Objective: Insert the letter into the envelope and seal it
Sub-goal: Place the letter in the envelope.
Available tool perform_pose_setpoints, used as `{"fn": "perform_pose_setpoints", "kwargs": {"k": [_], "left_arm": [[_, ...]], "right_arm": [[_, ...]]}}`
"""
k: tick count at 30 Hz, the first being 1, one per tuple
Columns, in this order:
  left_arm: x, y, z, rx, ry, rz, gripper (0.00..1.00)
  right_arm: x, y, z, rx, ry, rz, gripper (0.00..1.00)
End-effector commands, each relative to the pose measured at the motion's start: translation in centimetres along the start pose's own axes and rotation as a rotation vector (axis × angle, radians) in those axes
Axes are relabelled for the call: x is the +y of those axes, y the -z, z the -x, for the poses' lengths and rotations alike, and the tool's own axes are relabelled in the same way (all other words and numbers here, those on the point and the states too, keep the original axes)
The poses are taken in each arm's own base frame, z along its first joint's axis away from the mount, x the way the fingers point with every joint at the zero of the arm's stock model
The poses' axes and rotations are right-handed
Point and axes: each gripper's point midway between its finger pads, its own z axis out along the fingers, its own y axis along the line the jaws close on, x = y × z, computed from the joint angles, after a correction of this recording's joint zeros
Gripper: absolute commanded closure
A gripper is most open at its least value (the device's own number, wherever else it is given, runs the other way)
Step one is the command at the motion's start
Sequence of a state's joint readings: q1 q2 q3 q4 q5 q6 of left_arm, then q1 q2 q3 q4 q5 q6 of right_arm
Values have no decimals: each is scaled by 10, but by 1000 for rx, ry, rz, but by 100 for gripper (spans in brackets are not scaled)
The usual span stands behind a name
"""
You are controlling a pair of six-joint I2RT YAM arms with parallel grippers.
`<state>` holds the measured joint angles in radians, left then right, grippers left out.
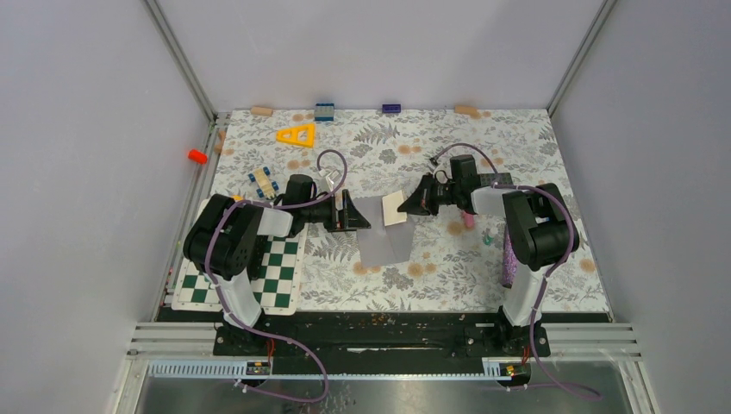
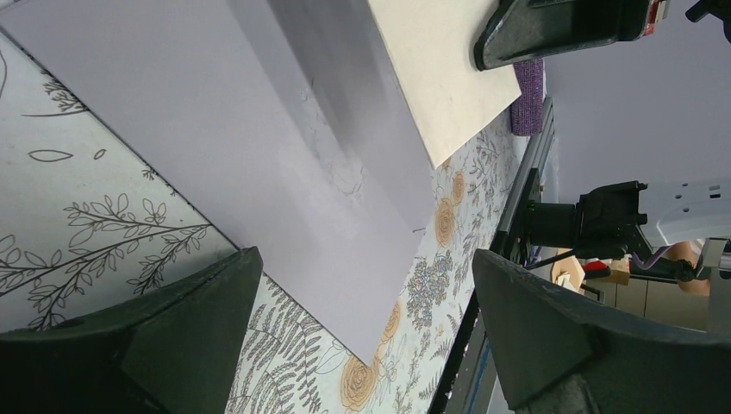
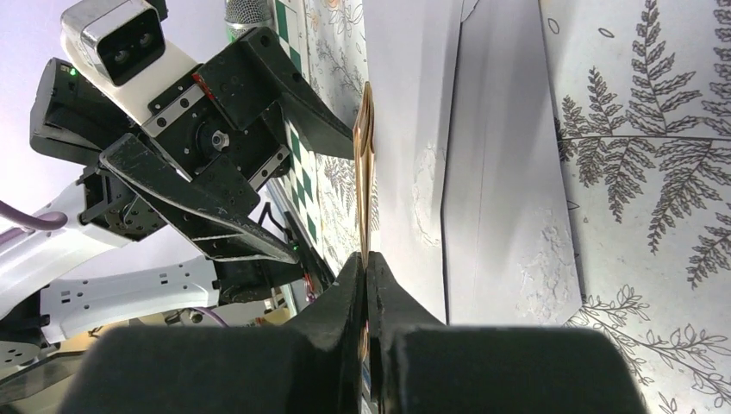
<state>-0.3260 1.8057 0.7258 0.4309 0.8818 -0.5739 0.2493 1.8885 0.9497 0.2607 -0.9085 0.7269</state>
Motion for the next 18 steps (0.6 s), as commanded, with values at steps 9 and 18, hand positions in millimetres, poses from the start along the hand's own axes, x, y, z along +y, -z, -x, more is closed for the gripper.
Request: {"fn": "perform_pose_setpoints", "kwargs": {"k": [9,18], "left_arm": [[14,-1,-10,13,26,32,1],[15,-2,-10,16,47,31,1]], "right_arm": [[-36,27,8,-65,124,-326,100],[-58,12,-12,19,146,-438,100]]}}
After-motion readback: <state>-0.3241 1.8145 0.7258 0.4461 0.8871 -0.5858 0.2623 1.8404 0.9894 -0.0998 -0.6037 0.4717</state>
